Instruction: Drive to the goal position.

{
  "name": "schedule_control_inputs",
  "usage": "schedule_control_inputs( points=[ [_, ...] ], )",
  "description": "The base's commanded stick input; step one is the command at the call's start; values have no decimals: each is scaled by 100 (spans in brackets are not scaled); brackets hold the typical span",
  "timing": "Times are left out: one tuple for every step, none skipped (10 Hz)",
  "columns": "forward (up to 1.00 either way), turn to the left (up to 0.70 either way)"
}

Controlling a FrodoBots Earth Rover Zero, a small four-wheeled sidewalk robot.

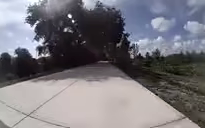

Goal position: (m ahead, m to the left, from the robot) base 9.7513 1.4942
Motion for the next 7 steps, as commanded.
schedule_control_inputs(
  points=[
    [85, 0],
    [85, 0],
    [85, 0],
    [85, 0],
    [85, 0],
    [85, 0],
    [85, 0]
  ],
)
